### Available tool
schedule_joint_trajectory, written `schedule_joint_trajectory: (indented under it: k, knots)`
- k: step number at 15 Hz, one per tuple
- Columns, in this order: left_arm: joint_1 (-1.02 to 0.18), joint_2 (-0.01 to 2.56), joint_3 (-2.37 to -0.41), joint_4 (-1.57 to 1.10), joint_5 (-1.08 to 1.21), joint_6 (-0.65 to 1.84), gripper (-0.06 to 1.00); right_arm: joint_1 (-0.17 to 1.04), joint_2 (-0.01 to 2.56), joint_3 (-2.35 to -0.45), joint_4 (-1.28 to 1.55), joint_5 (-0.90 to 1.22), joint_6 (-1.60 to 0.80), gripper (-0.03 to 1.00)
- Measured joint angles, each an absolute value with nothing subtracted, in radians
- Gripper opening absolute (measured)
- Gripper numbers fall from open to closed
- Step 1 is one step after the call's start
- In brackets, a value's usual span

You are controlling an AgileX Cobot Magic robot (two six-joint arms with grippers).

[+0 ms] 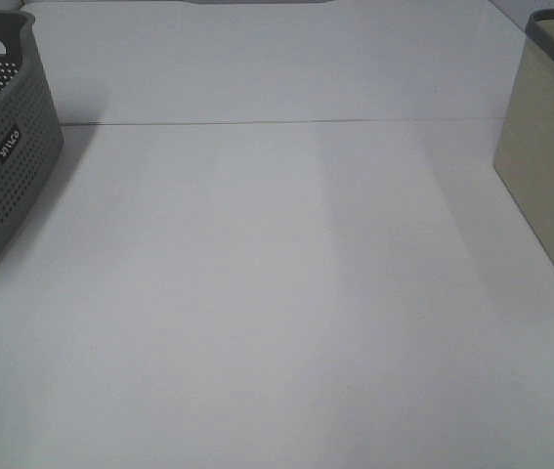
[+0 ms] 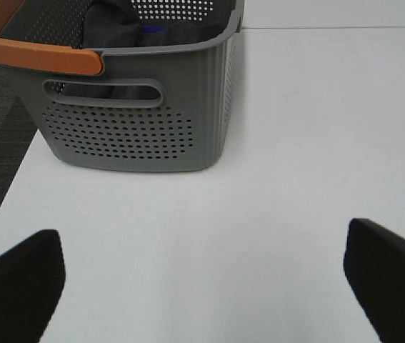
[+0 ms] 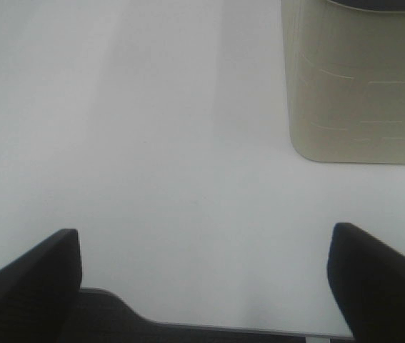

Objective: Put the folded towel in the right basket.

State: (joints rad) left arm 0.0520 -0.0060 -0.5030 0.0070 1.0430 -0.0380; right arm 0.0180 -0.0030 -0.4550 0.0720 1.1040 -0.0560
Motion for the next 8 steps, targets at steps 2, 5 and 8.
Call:
schedule_joint_trajectory:
  k: [2,5,8]
  knots:
    - [0.052,-0.006,-0.503,0.007,1.043,-0.038,0.99,0.018,-0.003,-0.455,0.076,1.104,-0.056,0.90]
    - [0.052,-0.006,-0.503,0.007,1.043,-0.038,0.99,0.018,-0.003,-0.455,0.076,1.104,-0.056,0.89]
    - [0.052,-0.006,-0.503,0.007,1.043,-0.038,0.99,0.018,-0.003,-0.455,0.077,1.104,-0.056,0.89]
